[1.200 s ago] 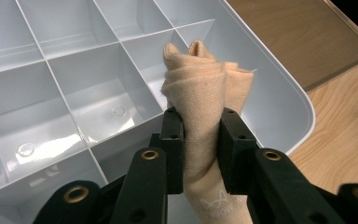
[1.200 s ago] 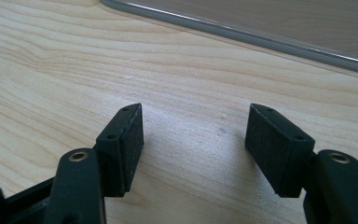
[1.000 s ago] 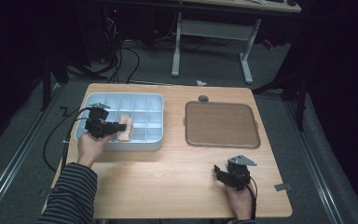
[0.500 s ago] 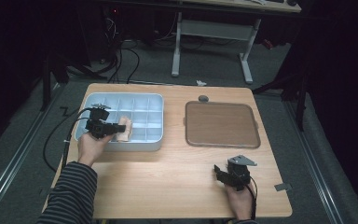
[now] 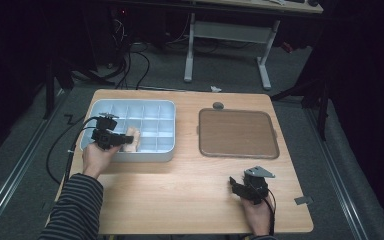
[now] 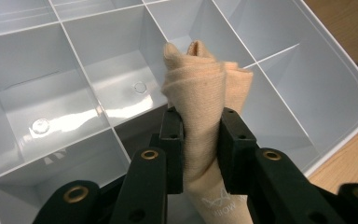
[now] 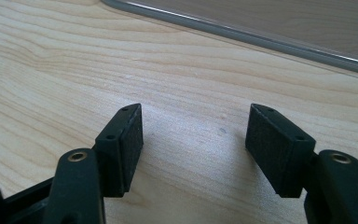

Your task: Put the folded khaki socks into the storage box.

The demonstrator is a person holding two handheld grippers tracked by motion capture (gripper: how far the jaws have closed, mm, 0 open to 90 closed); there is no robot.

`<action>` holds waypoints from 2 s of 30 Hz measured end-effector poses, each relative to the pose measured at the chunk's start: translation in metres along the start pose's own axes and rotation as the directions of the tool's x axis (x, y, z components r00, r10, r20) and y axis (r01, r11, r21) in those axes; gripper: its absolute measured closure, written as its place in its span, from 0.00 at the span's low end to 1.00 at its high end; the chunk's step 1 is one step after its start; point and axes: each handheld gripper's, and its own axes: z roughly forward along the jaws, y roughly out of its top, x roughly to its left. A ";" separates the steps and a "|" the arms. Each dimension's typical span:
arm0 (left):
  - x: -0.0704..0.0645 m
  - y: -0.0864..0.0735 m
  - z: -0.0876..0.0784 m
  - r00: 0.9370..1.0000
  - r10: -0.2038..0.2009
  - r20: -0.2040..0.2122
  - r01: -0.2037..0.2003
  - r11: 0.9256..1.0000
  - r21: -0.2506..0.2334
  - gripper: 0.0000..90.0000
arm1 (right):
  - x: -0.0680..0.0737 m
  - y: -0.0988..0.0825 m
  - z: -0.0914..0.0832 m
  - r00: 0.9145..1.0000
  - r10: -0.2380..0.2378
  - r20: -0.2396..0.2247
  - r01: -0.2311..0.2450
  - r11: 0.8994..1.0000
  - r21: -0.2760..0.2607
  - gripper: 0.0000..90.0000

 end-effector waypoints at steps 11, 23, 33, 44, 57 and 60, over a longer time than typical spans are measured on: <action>0.007 -0.006 0.005 1.000 -0.028 0.006 0.028 0.999 0.023 0.82 | 0.000 0.000 0.000 1.000 -0.008 0.004 0.008 1.000 0.001 0.40; 0.009 -0.006 0.008 1.000 -0.026 0.000 0.026 0.999 0.042 0.82 | 0.000 0.000 0.000 1.000 -0.010 0.004 0.010 1.000 0.001 0.40; 0.007 -0.005 0.012 1.000 0.007 -0.025 -0.005 0.997 0.077 0.82 | 0.001 0.000 0.000 1.000 -0.008 0.004 0.008 1.000 0.001 0.40; 0.008 -0.003 0.019 0.999 0.021 -0.037 -0.015 0.991 0.132 0.82 | 0.001 0.000 0.000 1.000 -0.008 0.004 0.008 1.000 0.001 0.41; 0.003 -0.003 0.017 0.998 0.035 -0.045 -0.029 0.992 0.122 0.72 | 0.000 0.000 0.000 1.000 -0.007 0.004 0.007 1.000 0.000 0.41; 0.002 -0.003 0.016 0.998 0.038 -0.049 -0.033 0.993 0.112 0.70 | 0.000 0.000 0.000 1.000 -0.008 0.004 0.008 1.000 0.000 0.41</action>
